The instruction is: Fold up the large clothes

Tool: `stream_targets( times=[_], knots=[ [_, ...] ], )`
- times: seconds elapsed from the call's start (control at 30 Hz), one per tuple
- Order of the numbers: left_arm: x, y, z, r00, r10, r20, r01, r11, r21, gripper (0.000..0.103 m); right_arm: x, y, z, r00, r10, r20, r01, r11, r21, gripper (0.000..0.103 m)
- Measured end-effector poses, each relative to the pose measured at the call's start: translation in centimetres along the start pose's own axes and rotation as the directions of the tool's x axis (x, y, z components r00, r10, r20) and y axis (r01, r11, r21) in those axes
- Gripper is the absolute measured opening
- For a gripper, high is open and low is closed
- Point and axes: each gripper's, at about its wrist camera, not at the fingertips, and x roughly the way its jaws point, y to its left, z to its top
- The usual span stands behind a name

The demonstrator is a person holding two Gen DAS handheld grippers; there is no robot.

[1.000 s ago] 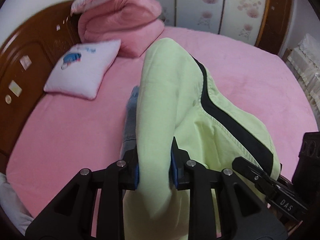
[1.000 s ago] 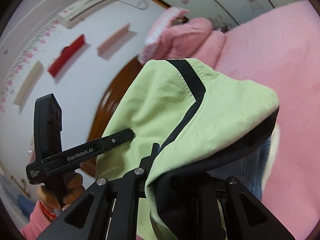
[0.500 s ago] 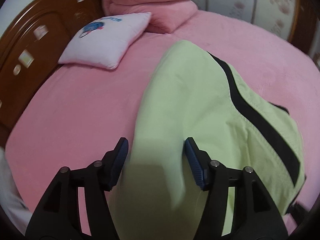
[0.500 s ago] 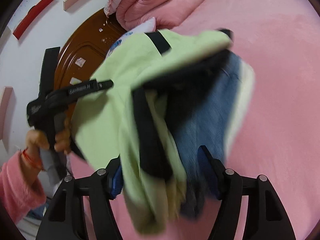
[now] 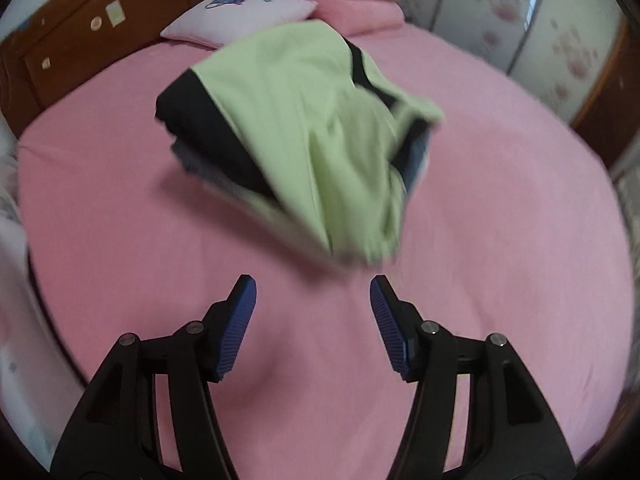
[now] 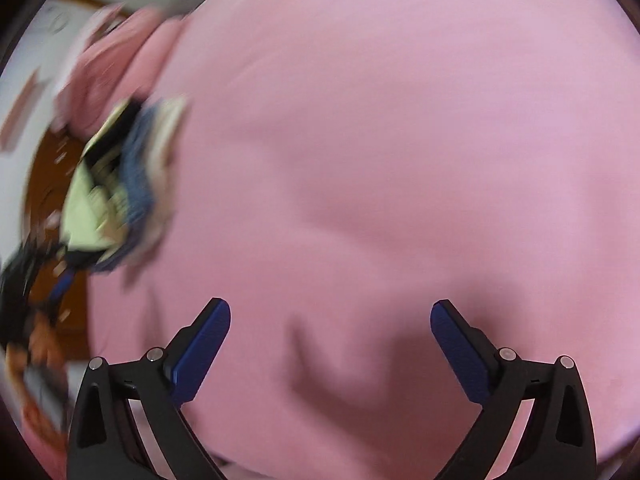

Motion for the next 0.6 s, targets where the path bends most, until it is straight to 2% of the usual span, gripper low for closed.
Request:
stream_targets(
  times=[0.03, 0.1, 0.17, 0.23, 0.3, 0.4, 0.43, 0.5, 0.6],
  knots=[
    [-1.2, -1.4, -2.4, 1.0, 0.023, -0.018, -0.022, 0.999, 0.043, 0.056, -2.1, -2.3, -0.1, 0.997, -0.067, 0.043, 0.067, 0.998, 0.001, 0.102],
    [-3.6, -4.1, -7.1, 0.998, 0.017, -0.06, -0.01, 0.995, 0.104, 0.056, -5.5, -5.3, 0.3, 0.98, -0.18, 0.09, 0.185, 0.981, -0.056, 0.102],
    [-6.6, -7.4, -12.2, 0.994, -0.006, -0.111, 0.025, 0.986, 0.168, 0.056, -9.1, -7.2, 0.8, 0.947, -0.281, 0.153, 0.308, 0.931, -0.197, 0.102],
    [-9.2, -9.9, -16.0, 0.99, -0.027, -0.14, 0.054, 0.98, 0.192, 0.056, -11.9, -8.6, 0.9, 0.93, -0.324, 0.176, 0.365, 0.878, -0.311, 0.102],
    [-12.1, -12.7, -19.8, 0.979, -0.073, -0.19, 0.112, 0.973, 0.203, 0.056, -15.1, -10.6, 0.6, 0.928, -0.327, 0.176, 0.371, 0.845, -0.385, 0.102],
    [-16.0, -16.0, -23.6, 0.964, -0.118, -0.236, 0.165, 0.968, 0.19, 0.056, -19.5, -13.9, -0.6, 0.939, -0.303, 0.162, 0.343, 0.848, -0.403, 0.102],
    [-16.9, -16.7, -24.1, 0.96, -0.125, -0.25, 0.176, 0.966, 0.191, 0.056, -21.0, -15.0, -1.4, 0.944, -0.297, 0.146, 0.331, 0.853, -0.403, 0.102],
    [-19.7, -18.0, -25.4, 0.945, -0.185, -0.271, 0.234, 0.958, 0.165, 0.056, -22.6, -15.2, -2.3, 0.949, -0.295, 0.11, 0.314, 0.86, -0.402, 0.102],
    [-22.7, -19.1, -25.5, 0.93, -0.238, -0.281, 0.281, 0.951, 0.126, 0.056, -25.9, -17.4, -4.6, 0.957, -0.283, 0.068, 0.286, 0.874, -0.393, 0.102]
  ],
)
